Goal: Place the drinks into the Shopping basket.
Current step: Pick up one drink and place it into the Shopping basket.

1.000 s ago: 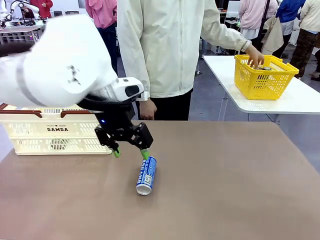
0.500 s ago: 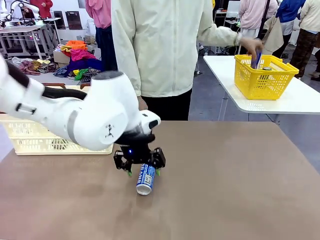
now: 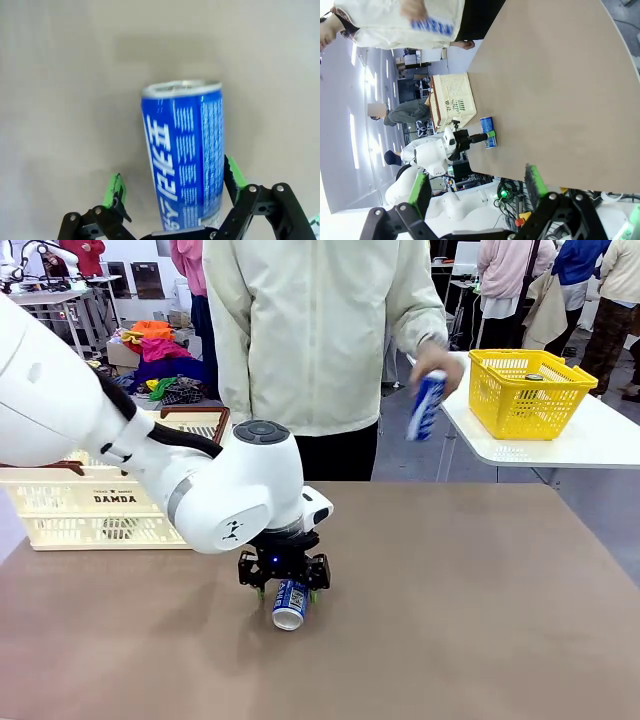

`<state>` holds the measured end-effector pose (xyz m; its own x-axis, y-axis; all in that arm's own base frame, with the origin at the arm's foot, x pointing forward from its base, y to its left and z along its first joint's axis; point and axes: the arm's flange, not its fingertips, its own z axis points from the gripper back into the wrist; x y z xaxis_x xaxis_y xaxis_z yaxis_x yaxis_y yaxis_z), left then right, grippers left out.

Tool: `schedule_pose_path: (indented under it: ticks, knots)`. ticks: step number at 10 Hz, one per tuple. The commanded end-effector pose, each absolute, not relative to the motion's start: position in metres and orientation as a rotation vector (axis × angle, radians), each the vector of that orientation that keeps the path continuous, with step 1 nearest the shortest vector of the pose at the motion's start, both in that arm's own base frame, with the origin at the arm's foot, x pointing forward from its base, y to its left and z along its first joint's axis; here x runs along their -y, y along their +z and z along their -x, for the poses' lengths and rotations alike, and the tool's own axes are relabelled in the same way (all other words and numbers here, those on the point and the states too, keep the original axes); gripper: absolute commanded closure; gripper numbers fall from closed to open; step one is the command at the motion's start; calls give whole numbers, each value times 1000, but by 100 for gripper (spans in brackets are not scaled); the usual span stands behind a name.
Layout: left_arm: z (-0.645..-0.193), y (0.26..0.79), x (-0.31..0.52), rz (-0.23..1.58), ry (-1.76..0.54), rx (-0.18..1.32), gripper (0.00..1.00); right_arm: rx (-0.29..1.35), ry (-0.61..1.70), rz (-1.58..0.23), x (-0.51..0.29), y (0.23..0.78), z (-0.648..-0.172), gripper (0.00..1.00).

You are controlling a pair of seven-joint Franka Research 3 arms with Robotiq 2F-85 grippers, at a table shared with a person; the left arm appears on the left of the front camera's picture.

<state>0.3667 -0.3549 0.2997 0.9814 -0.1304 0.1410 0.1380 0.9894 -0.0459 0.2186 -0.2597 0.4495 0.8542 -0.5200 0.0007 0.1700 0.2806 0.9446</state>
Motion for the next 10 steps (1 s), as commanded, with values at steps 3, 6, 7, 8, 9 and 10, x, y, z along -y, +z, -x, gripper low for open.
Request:
schedule_pose_path:
  ticks: [3,6,7,8,9,10]
  knots:
    - [-377,295,370,32,-157,190,0,342,-458,-1205,262,451,-216,0]
    - [-345,436,285,289,-183,251,0,342,-458,-1205,262,451,-216,0]
    - [-321,491,236,352,-198,251,0,342,-458,-1205,262,451,-216,0]
    - [-299,523,192,422,-219,248,0,342,-458,-1205,262,451,-216,0]
    - [-278,537,148,546,-338,199,0,342,-458,-1205,262,451,-216,0]
    - [-264,541,103,680,-342,210,0,342,-458,-1205,262,451,-216,0]
